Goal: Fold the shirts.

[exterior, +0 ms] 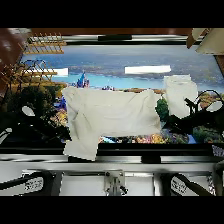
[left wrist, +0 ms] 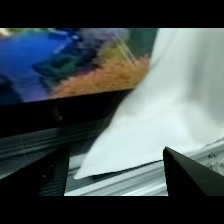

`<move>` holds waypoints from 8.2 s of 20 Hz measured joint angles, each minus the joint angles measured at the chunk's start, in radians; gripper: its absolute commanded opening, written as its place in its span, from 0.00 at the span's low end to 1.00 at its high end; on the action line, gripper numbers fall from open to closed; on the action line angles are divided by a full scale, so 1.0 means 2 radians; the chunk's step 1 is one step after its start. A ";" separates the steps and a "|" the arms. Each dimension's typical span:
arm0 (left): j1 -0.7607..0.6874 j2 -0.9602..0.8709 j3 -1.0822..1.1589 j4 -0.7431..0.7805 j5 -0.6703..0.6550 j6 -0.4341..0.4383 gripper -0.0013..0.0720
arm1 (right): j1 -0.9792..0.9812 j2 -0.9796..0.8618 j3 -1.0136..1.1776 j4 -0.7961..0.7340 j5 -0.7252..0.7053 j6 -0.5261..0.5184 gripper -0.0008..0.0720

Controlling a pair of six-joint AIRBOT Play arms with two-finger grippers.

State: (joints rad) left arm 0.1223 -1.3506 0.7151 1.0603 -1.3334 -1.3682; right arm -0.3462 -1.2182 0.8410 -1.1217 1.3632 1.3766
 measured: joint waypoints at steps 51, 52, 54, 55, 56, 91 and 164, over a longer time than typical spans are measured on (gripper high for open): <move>-0.014 0.249 0.666 -0.042 0.254 0.006 0.06 | 0.100 0.259 0.427 0.050 -0.159 -0.032 0.09; -0.014 0.266 0.659 -0.041 0.265 0.013 0.06 | 0.099 0.268 0.431 0.048 -0.159 -0.027 0.09; -0.013 0.290 0.651 -0.032 0.280 0.024 0.06 | 0.100 0.278 0.436 0.047 -0.159 -0.013 0.09; -0.013 0.297 0.648 -0.021 0.283 0.028 0.06 | 0.099 0.279 0.438 0.046 -0.159 -0.008 0.09; -0.013 0.300 0.646 -0.008 0.284 0.031 0.06 | 0.100 0.279 0.439 0.046 -0.158 0.000 0.08; -0.004 -0.252 0.644 0.068 -0.076 -0.053 0.88 | 0.050 -0.247 0.377 0.283 -0.114 0.006 0.74; 0.021 -0.169 0.375 -0.026 -0.026 0.034 0.05 | -0.009 -0.147 0.104 0.215 -0.031 -0.012 0.09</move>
State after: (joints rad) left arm 0.1646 -1.6886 1.4647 1.0092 -1.3849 -1.2995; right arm -0.3641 -1.5116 1.0489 -0.6910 1.3006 1.3529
